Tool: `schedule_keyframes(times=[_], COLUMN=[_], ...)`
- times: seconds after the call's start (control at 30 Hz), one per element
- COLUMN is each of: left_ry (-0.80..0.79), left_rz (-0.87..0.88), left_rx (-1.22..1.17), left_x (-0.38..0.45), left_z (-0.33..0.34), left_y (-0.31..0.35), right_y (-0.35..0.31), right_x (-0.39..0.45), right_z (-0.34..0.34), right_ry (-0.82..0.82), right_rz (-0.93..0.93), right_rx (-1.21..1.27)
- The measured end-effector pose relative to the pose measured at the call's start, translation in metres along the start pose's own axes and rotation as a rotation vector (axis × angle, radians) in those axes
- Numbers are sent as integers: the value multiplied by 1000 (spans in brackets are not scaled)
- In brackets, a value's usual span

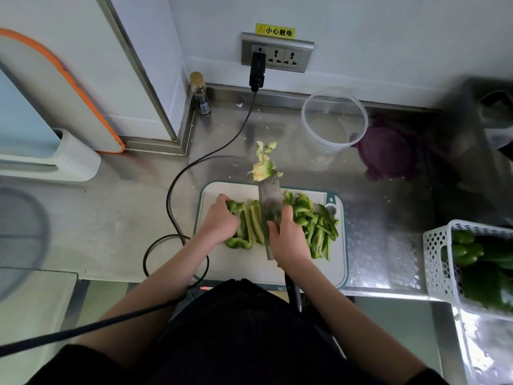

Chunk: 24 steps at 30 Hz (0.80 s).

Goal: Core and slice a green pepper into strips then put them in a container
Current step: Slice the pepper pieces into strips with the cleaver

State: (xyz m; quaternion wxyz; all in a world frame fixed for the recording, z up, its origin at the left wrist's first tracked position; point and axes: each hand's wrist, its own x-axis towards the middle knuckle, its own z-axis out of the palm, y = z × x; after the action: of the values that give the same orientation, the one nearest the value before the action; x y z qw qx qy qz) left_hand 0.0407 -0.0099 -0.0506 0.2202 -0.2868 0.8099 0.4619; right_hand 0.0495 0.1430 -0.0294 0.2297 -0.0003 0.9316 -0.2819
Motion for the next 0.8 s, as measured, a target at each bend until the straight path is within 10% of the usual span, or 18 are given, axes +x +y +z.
schedule_keyframes(times=[0.8], left_ry=[45], left_rz=[-54], left_rx=[35], left_x=[6], left_z=[8], left_y=[1], right_y=[-15], right_x=[11], right_z=[28], right_ry=[-120], right_rz=[-55], right_rx=[-190])
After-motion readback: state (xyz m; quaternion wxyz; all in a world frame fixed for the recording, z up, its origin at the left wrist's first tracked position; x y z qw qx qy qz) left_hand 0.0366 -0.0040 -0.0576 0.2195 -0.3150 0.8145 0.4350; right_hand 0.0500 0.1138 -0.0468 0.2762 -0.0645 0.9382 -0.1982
